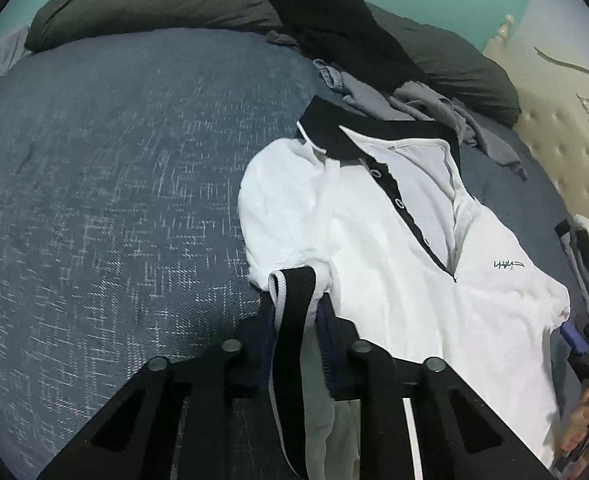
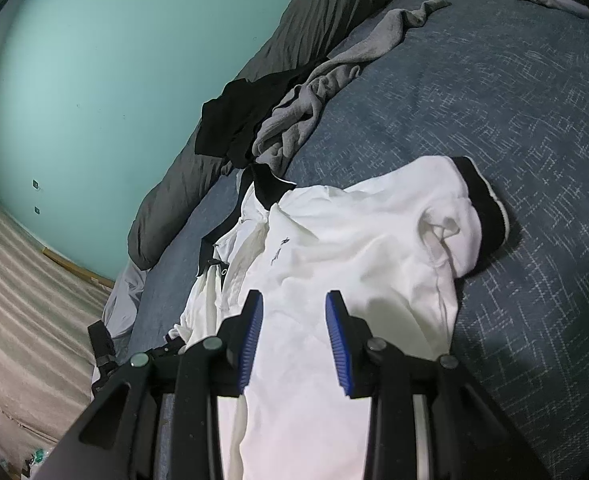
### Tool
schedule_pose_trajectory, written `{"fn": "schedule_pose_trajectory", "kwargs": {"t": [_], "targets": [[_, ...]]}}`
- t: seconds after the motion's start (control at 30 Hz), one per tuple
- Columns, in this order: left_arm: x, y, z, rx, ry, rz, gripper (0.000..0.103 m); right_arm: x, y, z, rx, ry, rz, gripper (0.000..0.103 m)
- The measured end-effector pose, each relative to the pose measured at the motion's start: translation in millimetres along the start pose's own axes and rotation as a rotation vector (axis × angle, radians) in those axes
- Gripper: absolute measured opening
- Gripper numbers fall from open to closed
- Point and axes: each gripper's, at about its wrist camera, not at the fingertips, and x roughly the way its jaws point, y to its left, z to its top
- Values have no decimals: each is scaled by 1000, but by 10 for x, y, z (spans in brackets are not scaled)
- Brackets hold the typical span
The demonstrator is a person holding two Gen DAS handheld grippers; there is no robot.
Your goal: Fold clothes
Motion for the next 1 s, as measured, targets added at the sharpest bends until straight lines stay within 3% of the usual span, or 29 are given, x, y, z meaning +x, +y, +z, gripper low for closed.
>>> {"fn": "schedule_pose_trajectory", "kwargs": {"t": [0.23,0.53,0.77,0.83,0.93,1.0], "targets": [[-459,134,49,-16,-77,72,9,-11,24,6,-3,-2,8,32],[-727,762,200,-158,-45,223,6,-23,50,1,-4,-3,14,32],[-579,1172,160,-290,-11,190,7,6,38,-10,-1,5,10,32],[-600,1243,89,-317,-11,159,14,8,42,-10,-2,6,10,32],[-684,1289,-41,-318,-16,140,35,4,43,-8,-3,5,12,32],[-727,1291,-146,-314,-5,134,37,3,49,-10,-2,6,14,32]]}}
